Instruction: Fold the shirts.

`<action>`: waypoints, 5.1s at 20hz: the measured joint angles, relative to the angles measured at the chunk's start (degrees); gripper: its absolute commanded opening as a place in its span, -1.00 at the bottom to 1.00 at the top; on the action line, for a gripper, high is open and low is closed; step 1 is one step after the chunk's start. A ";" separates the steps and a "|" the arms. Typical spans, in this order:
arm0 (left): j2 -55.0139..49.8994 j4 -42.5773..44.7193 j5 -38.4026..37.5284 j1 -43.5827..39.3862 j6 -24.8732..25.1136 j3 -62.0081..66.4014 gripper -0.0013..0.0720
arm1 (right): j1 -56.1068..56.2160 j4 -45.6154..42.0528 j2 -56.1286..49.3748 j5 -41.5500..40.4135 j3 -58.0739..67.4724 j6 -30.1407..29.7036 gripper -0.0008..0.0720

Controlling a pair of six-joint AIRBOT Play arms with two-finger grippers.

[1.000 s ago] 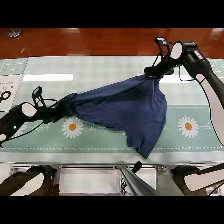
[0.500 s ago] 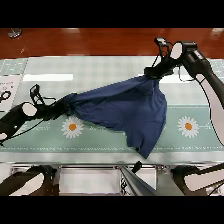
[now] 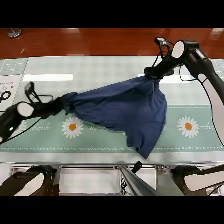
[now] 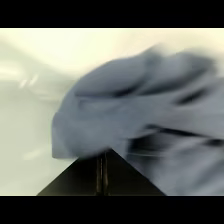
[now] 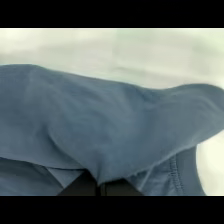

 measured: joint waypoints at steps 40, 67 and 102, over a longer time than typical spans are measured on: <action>31.47 -5.70 -41.90 22.25 13.35 29.83 -0.91 | 0.00 -20.13 34.34 12.07 4.22 -5.22 -0.92; -15.26 0.09 -43.85 17.99 24.96 33.42 0.63 | -1.88 -22.56 8.63 0.50 7.06 -7.89 0.23; -6.05 -20.09 -23.87 9.51 28.59 -10.78 -0.90 | -16.52 3.93 14.34 14.93 -5.33 -15.08 0.17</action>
